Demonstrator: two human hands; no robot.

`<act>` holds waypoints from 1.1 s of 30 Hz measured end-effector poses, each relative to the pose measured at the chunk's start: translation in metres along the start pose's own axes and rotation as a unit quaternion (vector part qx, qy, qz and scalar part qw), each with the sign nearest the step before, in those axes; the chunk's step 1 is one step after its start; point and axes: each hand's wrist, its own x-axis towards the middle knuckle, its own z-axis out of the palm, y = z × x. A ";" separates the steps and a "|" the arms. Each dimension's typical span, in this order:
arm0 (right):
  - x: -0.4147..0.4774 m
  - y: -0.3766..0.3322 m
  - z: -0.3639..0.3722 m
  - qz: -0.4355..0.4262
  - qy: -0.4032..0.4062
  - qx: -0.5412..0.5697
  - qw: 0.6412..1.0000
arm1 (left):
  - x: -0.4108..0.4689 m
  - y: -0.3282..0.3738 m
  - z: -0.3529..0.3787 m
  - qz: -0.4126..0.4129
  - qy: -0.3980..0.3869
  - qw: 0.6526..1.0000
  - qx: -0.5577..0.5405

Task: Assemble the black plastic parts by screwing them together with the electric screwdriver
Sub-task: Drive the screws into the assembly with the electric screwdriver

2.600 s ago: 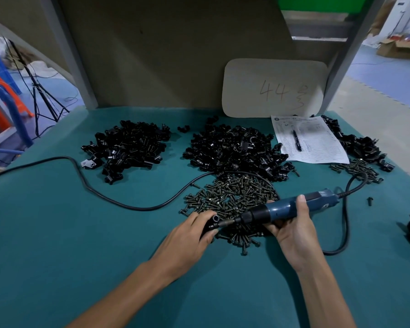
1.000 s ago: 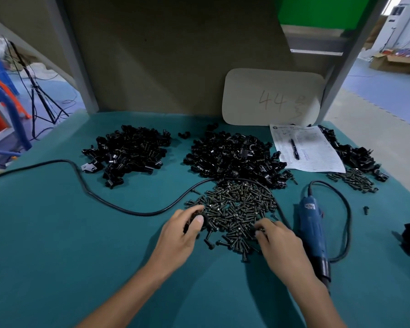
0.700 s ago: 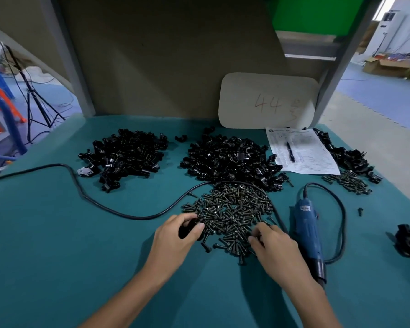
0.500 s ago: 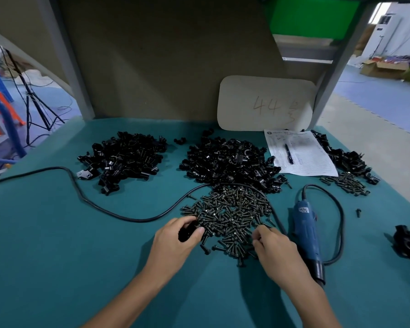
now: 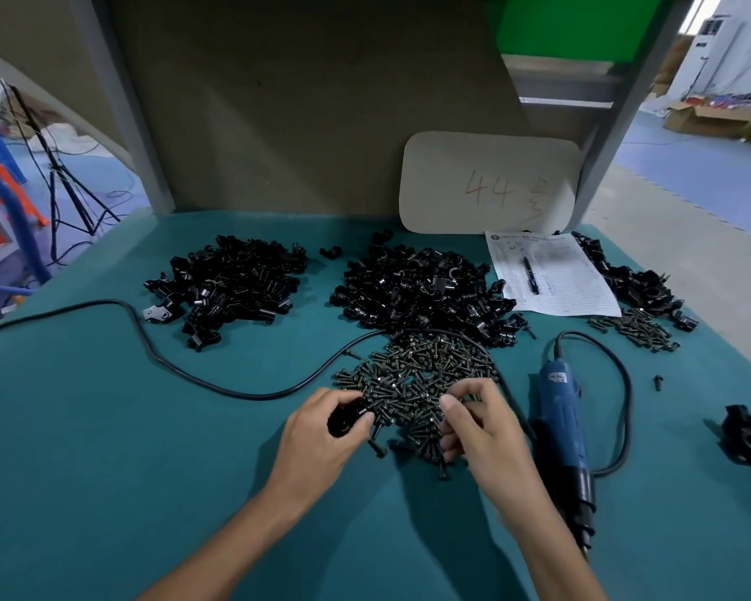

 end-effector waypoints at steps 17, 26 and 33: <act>0.012 0.003 0.043 0.033 -0.048 0.088 0.994 | -0.001 0.004 -0.002 0.045 0.016 0.999 0.000; 0.017 0.005 0.043 0.050 -0.097 0.150 0.983 | -0.001 0.002 0.000 0.074 0.004 0.997 0.010; 0.021 0.006 0.041 0.044 -0.124 0.099 0.986 | -0.003 0.000 0.003 0.084 -0.024 0.995 0.049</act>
